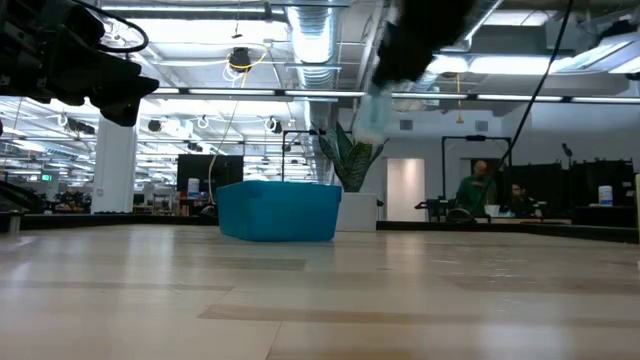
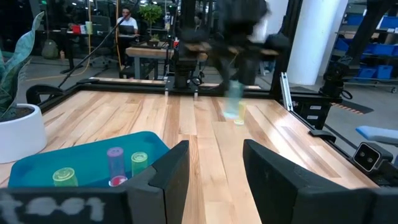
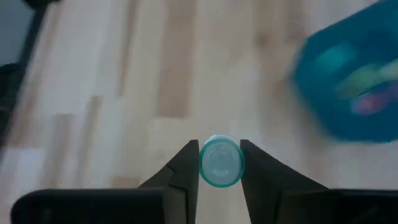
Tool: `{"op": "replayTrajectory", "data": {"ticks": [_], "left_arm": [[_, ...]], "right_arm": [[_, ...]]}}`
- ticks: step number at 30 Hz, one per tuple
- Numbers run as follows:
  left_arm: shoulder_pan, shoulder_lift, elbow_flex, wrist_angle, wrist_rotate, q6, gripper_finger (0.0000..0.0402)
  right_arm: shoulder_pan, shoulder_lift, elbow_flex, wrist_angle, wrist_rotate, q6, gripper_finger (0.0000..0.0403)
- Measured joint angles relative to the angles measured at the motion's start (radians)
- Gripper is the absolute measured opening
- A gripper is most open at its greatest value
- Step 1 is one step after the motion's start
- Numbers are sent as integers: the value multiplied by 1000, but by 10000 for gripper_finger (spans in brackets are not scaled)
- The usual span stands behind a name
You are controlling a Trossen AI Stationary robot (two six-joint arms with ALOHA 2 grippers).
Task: Pick and place pill bottles into a basket
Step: Put the blue medicine bottle into the blue bin
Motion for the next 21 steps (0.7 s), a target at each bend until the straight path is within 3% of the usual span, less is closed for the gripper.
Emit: {"op": "replayTrajectory", "data": {"ticks": [6,11,21], "left_arm": [[0,1,0,-2,0,0,140],[0,2,0,-2,0,0,140],[0,2,0,-2,0,0,140]], "right_arm": [[-211,3,130,1,-94,-239,90],[-356,38,160,6,-186,-311,89],[-437,177,144,31,-286,-315,92]]}}
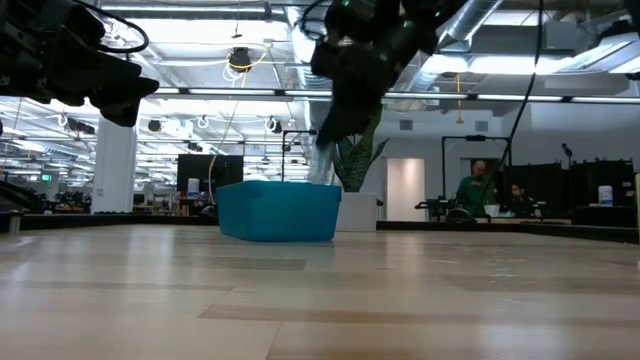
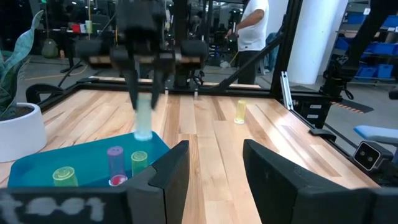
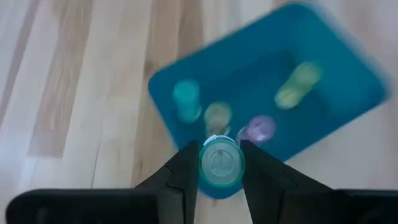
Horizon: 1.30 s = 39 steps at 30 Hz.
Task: Pick and place pill bottles into a basket
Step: Put the blue medicine bottle into the blue bin, then put the yellow medicine bottle into the blue bin
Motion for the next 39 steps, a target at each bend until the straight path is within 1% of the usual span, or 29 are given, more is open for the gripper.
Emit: {"op": "replayTrajectory", "data": {"ticks": [3,9,12,16,22,24,26,29,32,35,37,39], "left_arm": [[0,0,0,0,0,0,140],[0,0,0,0,0,0,140],[0,0,0,0,0,0,140],[0,0,0,0,0,0,140],[0,0,0,0,0,0,140],[0,0,0,0,0,0,140],[0,0,0,0,0,0,140],[0,0,0,0,-1,0,140],[0,0,0,0,-1,0,140],[0,0,0,0,-2,0,140],[0,0,0,0,-2,0,140],[0,0,0,0,-2,0,140]], "right_arm": [[7,46,0,11,-27,-6,92],[7,103,1,12,-38,-6,93],[7,119,1,18,-38,-6,102],[7,120,1,30,-34,-7,129],[-4,106,2,26,-28,0,188],[1,108,9,-14,-28,-1,207],[19,96,39,-101,-19,-6,219],[78,16,66,-235,-5,30,223],[176,-100,51,-337,14,151,217],[305,-206,7,-411,148,315,205],[397,-269,-44,-434,244,457,198],[482,-319,-104,-432,300,605,191]]}}
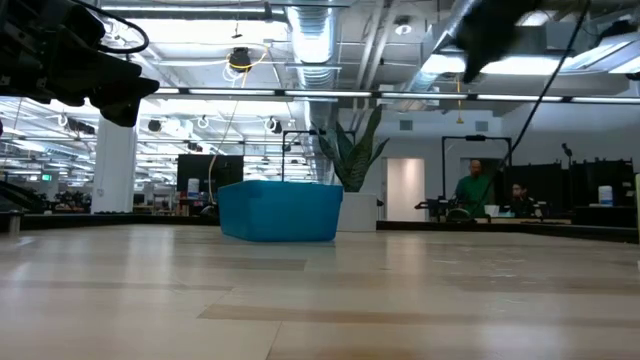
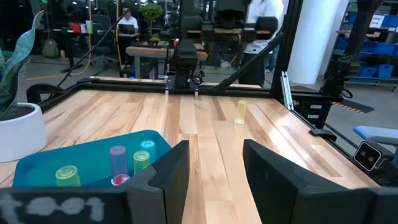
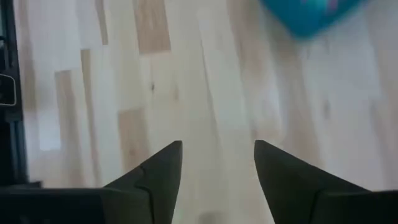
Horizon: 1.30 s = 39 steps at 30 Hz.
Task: Pick and place pill bottles into a basket
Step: Put the yellow medicine bottle into the blue bin
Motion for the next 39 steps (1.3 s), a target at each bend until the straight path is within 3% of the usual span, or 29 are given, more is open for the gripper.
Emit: {"op": "replayTrajectory", "data": {"ticks": [6,16,22,39], "left_arm": [[0,0,0,0,-1,0,140],[0,0,0,0,-2,0,140],[0,0,0,0,-2,0,140],[0,0,0,0,-2,0,139]], "right_arm": [[187,-25,-132,41,98,345,184],[303,46,-200,40,113,570,207],[327,46,-237,47,98,654,213],[335,45,-293,145,65,699,211]]}}
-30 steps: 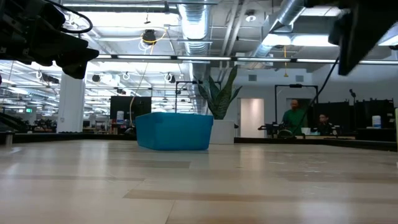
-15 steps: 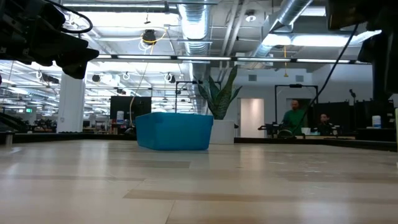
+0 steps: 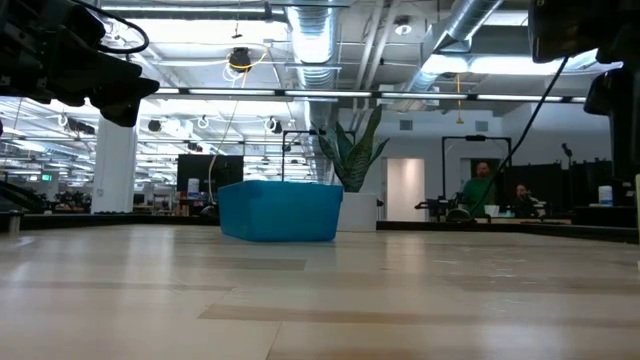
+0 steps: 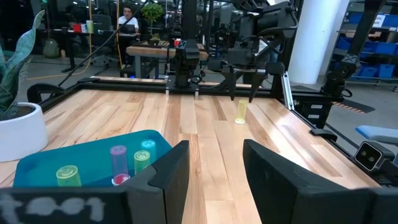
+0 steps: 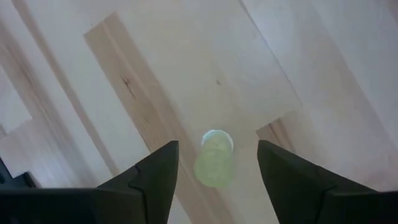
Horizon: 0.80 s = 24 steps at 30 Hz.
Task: Pick and place pill bottles into a basket
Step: Put the yellow medicine bottle into the blue bin
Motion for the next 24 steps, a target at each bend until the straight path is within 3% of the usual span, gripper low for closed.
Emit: {"op": "replayTrajectory", "data": {"ticks": [12,24], "left_arm": [[0,0,0,1,-1,0,140],[0,0,0,0,0,0,140]], "right_arm": [[12,62,2,33,-35,7,195],[-2,89,1,45,-73,-45,76]]}}
